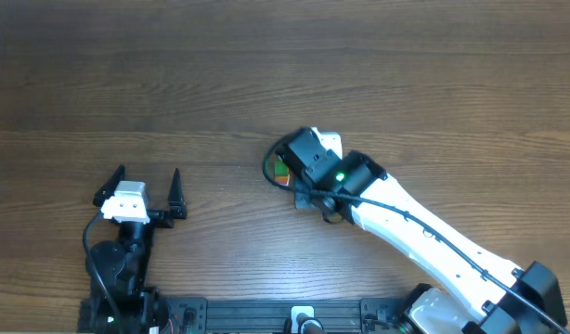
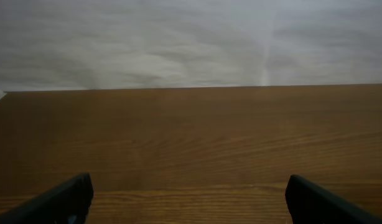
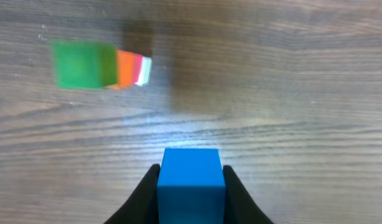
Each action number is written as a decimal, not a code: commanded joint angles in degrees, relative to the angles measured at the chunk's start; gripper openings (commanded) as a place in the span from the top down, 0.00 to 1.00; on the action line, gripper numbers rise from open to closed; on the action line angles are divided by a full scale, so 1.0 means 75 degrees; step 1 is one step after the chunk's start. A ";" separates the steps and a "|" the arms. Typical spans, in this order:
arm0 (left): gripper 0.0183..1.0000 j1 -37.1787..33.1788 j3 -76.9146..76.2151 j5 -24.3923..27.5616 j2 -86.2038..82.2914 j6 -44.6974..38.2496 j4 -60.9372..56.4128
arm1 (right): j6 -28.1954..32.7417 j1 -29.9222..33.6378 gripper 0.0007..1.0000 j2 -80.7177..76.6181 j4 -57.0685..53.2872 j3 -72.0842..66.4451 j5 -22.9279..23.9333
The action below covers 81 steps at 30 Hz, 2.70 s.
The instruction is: Stack Cubes
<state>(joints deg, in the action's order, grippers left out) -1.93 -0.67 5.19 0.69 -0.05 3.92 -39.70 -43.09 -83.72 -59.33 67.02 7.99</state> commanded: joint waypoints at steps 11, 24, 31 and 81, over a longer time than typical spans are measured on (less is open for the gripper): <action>0.00 0.0029 0.0044 0.0073 -0.0047 -0.0134 0.0000 | 0.0076 0.0012 0.99 -0.2678 -0.1445 0.3850 -0.0076; 0.00 0.0029 0.0044 0.0073 -0.0047 -0.0134 0.0000 | -0.0076 -0.0052 0.99 -0.3214 -0.1408 0.3899 -0.0300; 0.00 0.0029 0.0044 0.0073 -0.0047 -0.0134 -0.0003 | -0.0137 -0.0067 0.99 -0.3357 -0.1428 0.3896 -0.0417; 0.00 0.0029 0.0044 0.0073 -0.0047 -0.0134 0.0000 | -0.0245 -0.0245 0.59 -0.3733 -0.1405 0.3841 -0.0481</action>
<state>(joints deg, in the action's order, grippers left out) -1.93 -0.67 5.21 0.69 -0.05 3.95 -41.12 -44.58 -110.87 -70.04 94.94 4.38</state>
